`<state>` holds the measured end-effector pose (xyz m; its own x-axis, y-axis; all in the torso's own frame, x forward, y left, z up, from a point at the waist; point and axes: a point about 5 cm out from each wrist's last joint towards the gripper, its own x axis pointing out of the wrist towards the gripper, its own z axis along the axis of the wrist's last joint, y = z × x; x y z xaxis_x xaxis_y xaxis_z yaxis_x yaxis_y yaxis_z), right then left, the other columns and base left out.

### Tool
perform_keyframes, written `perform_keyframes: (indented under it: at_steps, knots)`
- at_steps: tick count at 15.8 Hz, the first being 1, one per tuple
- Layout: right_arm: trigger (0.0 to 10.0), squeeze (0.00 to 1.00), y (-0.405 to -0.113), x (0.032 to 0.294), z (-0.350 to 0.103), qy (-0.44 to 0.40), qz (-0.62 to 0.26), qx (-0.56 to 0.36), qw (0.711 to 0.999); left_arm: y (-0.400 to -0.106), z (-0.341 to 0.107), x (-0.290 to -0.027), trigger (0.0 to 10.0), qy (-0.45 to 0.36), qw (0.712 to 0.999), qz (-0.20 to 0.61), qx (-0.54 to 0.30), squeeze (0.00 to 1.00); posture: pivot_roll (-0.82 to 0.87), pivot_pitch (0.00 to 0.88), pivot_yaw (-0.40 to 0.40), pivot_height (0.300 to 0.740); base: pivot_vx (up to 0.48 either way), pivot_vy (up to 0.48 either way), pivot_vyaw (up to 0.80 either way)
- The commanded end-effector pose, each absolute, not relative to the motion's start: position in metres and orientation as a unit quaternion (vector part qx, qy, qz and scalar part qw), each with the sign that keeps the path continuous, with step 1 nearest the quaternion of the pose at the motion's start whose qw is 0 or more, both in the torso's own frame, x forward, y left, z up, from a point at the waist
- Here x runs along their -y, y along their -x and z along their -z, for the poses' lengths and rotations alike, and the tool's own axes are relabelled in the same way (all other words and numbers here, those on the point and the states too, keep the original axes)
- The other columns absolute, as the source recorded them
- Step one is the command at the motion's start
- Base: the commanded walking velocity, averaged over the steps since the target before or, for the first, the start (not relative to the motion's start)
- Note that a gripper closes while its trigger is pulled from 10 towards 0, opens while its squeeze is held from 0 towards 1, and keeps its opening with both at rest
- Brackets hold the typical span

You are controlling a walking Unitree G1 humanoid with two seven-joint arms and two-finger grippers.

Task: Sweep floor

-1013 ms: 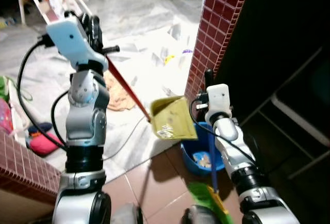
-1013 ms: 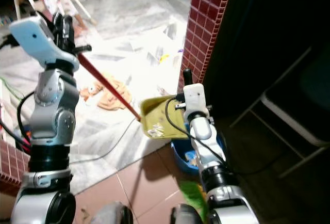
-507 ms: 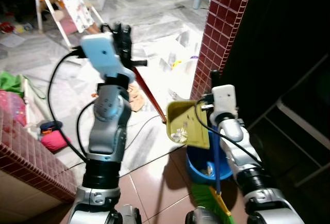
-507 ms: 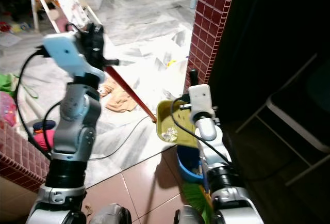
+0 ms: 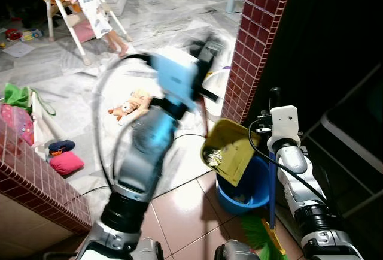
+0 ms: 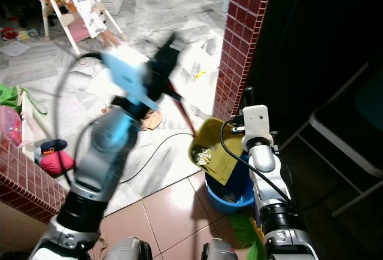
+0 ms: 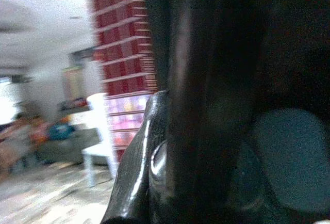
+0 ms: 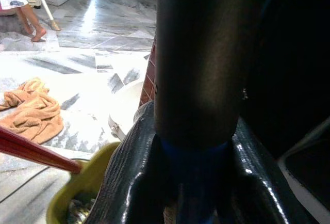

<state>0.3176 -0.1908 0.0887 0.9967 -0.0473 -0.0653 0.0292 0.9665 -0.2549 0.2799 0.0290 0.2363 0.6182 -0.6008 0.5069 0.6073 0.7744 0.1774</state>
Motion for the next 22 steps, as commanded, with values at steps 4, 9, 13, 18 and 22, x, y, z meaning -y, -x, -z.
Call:
perform_keyframes:
  at_steps: [4,9,13,18,22]
  knots:
    - [10.0,0.0,-0.32,0.183,-0.097,0.127,0.015,-0.015,0.992,-0.257,-0.228,-0.009,10.0,-0.074,0.843,0.435,0.309,0.0,-0.05,0.05,0.038,0.731,0.0,0.0,0.0]
    - [10.0,0.0,-0.324,0.178,-0.099,0.123,0.007,-0.01,0.992,-0.247,-0.218,0.006,10.0,-0.142,0.782,0.521,0.311,0.0,-0.05,0.052,0.036,0.731,0.0,0.0,0.0]
    - [10.0,0.0,-0.324,0.177,-0.1,0.121,0.007,-0.009,0.993,-0.249,-0.218,0.006,10.0,-0.158,0.775,0.526,0.313,0.0,-0.05,0.052,0.038,0.731,0.0,0.0,0.0]
    - [10.0,0.0,-0.326,0.176,-0.1,0.118,0.005,-0.008,0.993,-0.244,-0.227,0.007,10.0,-0.281,0.705,0.524,0.387,0.0,-0.04,0.051,0.033,0.731,0.0,0.0,0.0]
    - [10.0,0.0,-0.33,0.174,-0.102,0.118,0.001,-0.005,0.993,-0.243,-0.211,0.002,10.0,-0.297,0.694,0.546,0.364,0.0,-0.04,0.037,0.028,0.731,0.0,0.0,0.0]
